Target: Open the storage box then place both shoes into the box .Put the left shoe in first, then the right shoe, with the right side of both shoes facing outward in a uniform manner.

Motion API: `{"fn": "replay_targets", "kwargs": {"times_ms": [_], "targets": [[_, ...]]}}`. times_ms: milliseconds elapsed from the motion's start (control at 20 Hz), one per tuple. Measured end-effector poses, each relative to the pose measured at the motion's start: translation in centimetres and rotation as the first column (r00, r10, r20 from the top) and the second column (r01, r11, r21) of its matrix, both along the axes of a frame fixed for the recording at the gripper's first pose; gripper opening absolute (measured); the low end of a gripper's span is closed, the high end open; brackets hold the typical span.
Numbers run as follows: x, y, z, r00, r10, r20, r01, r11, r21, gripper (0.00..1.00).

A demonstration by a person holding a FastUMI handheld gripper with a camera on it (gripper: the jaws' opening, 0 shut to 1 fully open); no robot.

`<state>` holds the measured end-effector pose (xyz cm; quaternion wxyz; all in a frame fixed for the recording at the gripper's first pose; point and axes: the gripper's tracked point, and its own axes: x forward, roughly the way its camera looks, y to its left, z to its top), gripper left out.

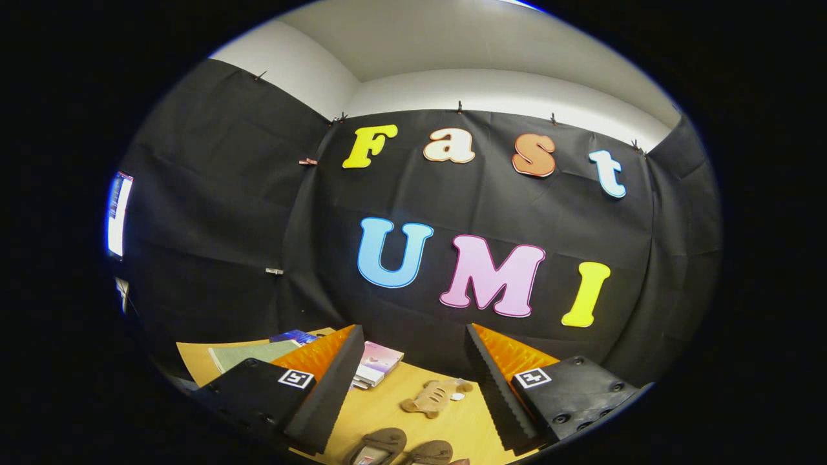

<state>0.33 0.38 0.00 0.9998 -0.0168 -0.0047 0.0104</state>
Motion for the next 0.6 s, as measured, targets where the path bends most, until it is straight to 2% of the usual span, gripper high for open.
{"fn": "replay_targets", "kwargs": {"times_ms": [600], "targets": [[1.6,1.0,-0.7,0.999,0.012,-0.032,-0.011,0.999,0.031,0.96]]}}
